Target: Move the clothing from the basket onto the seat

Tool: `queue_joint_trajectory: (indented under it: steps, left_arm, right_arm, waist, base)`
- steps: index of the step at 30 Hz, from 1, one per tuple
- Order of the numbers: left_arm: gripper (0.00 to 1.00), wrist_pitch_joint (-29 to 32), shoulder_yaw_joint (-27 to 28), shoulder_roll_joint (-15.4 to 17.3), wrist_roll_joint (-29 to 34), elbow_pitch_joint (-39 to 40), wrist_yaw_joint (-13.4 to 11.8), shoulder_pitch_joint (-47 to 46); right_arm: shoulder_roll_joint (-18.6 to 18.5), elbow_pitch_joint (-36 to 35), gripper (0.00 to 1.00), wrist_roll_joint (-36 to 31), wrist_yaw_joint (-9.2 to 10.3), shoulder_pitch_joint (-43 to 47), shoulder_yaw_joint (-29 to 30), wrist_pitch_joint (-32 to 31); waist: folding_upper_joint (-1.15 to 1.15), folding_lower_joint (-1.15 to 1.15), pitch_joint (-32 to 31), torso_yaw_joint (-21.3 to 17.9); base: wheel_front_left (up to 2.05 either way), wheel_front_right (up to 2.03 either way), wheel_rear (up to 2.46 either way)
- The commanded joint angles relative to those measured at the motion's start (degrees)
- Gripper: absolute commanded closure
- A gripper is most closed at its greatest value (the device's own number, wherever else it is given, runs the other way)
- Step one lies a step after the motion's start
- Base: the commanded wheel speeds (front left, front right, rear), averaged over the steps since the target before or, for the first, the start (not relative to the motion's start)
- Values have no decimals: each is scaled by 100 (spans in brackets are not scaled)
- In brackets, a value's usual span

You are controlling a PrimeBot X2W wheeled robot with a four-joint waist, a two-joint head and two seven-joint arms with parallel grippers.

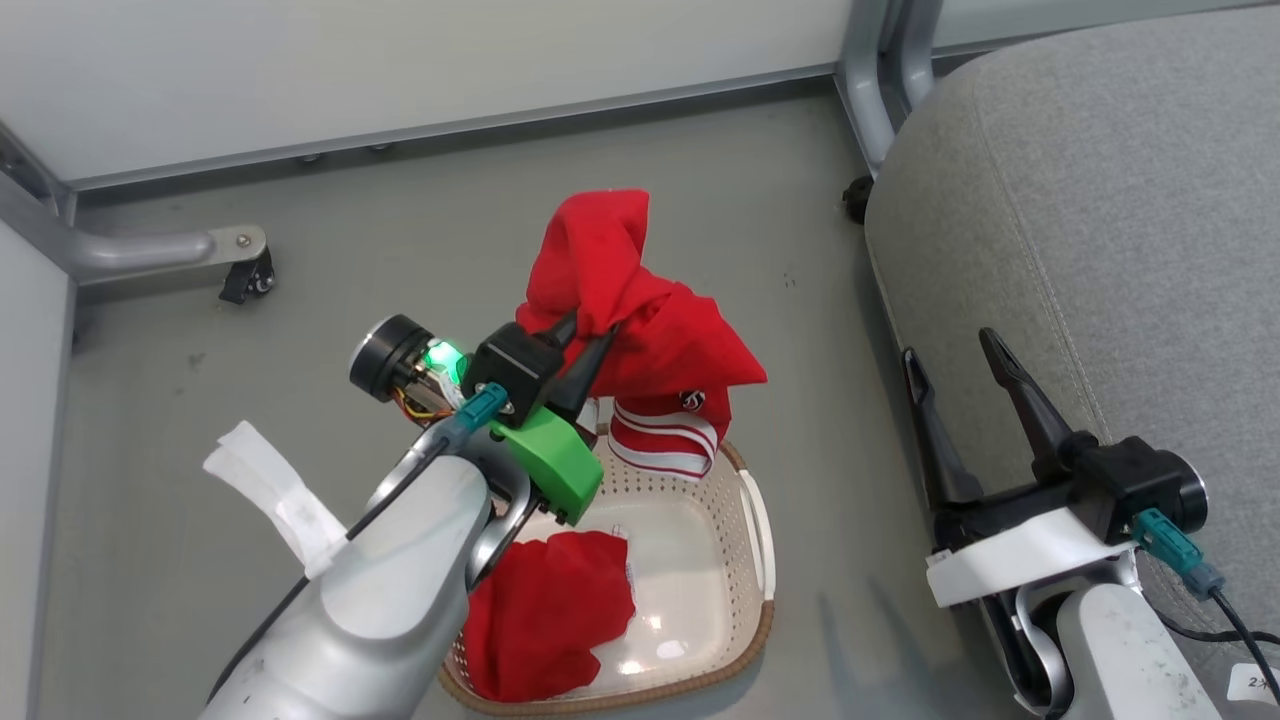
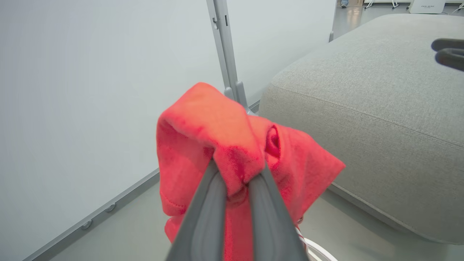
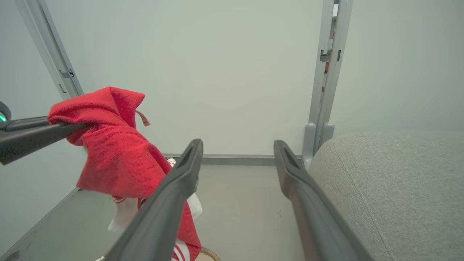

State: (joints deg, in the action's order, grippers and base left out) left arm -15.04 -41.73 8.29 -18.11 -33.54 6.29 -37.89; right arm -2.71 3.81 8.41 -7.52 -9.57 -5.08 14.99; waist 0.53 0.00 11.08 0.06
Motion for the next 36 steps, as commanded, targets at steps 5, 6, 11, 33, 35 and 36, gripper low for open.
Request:
queue_joint_trajectory:
  steps: [5, 6, 11, 33, 35, 36]
  left_arm:
    - [100, -21, 422, 51, 76, 564, -22, -11]
    - [100, -21, 468, 58, 98, 647, -19, -11]
    - [100, -20, 692, 82, 166, 1049, -11, 45]
    - [100, -13, 632, -103, 294, 1580, 27, 173]
    - [100, -13, 596, -138, 295, 1617, 33, 144]
    - [100, -13, 576, -151, 295, 1634, 36, 127]
  right_arm:
    - [-19, 24, 0, 49, 6, 206, -22, 15]
    - [-20, 29, 0, 59, 6, 230, -18, 15]
    - [-19, 34, 0, 92, 6, 327, 0, 15]
    - [-20, 112, 0, -152, 6, 41, -895, 15]
    - [-20, 215, 0, -241, 6, -154, -1056, 15]
    - [-20, 284, 0, -286, 6, -277, -1134, 15]
  waist:
    - [-53, 0, -316, 157]
    - [-53, 0, -340, 162]
    - [-53, 0, -462, 180]
    - [-53, 0, -568, 358]
    - [-53, 0, -549, 394]
    - [-53, 0, -537, 417]
  base:
    - [0, 0, 0]
    - [0, 0, 0]
    - [0, 0, 0]
    - [0, 0, 0]
    - [0, 0, 0]
    - [0, 0, 0]
